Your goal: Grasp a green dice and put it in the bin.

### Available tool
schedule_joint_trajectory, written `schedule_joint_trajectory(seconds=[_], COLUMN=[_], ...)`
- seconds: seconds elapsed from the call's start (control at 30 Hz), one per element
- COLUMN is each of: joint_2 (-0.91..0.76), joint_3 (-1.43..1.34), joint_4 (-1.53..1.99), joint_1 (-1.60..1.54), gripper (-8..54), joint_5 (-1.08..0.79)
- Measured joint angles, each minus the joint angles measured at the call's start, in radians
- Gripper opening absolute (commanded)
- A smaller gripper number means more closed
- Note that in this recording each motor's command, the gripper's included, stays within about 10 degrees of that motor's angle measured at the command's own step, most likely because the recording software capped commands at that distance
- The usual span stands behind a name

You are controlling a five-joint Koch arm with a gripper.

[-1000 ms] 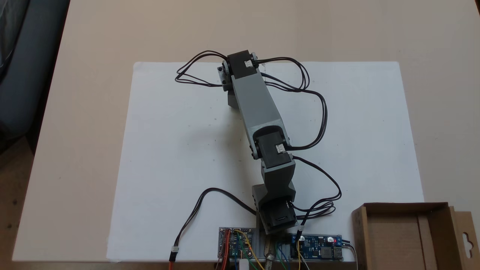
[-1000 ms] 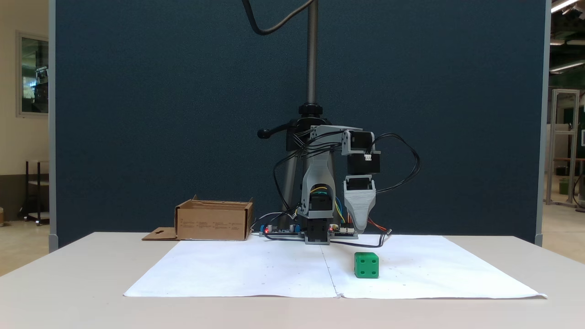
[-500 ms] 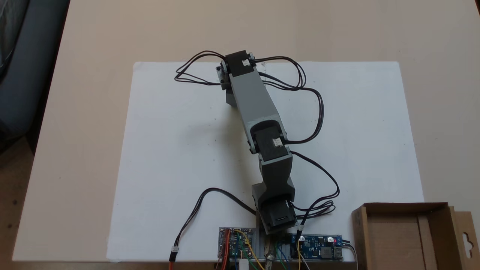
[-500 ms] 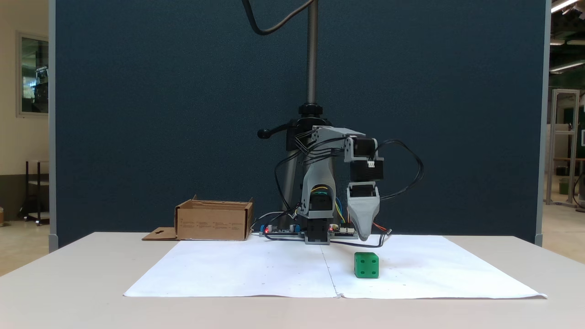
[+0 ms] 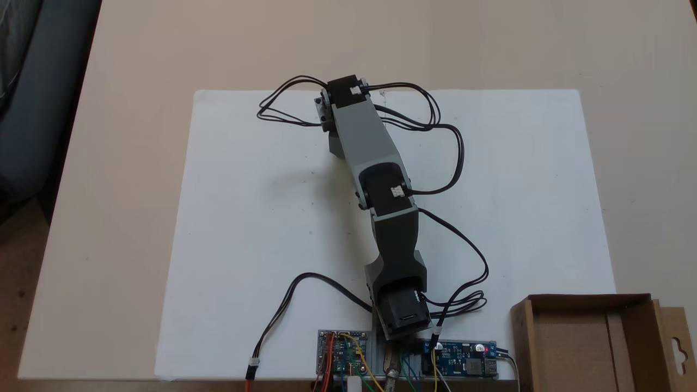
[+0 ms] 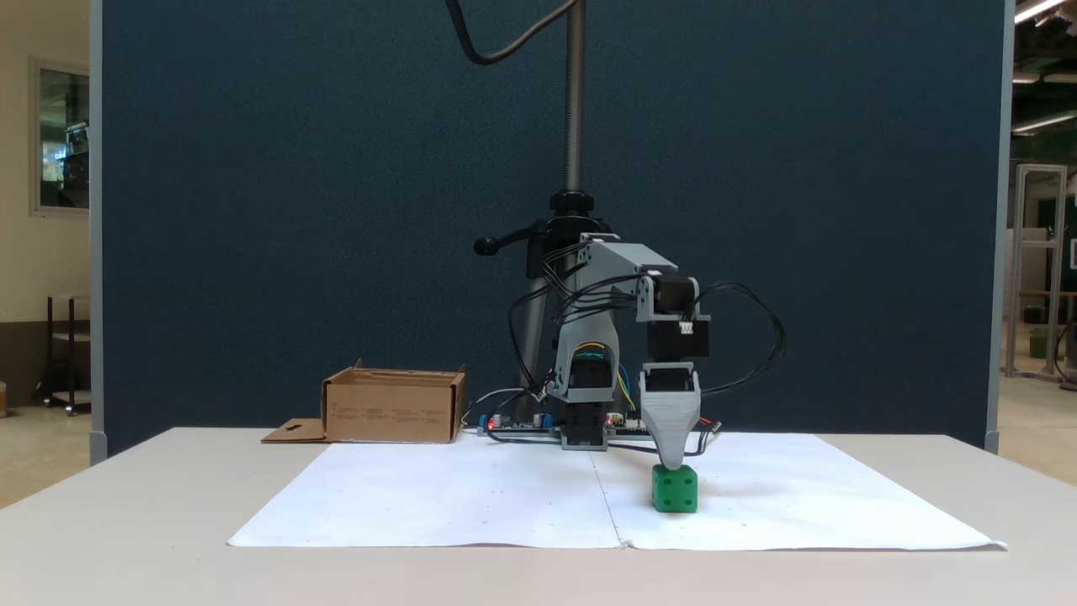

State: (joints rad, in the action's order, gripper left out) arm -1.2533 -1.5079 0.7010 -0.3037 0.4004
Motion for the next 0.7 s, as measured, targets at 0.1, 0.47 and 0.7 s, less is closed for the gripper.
schedule_joint_trajectory(seconds=[0.1, 0.47, 0.7], joint_2=[0.018, 0.077, 0.132], joint_3=[0.000, 0.000, 0.002], joint_4=[0.000, -0.037, -0.072], joint_1=[0.002, 0.014, 0.014], gripper=[45.8, 44.5, 43.9], joint_5=[0.000, 0.000, 0.000])
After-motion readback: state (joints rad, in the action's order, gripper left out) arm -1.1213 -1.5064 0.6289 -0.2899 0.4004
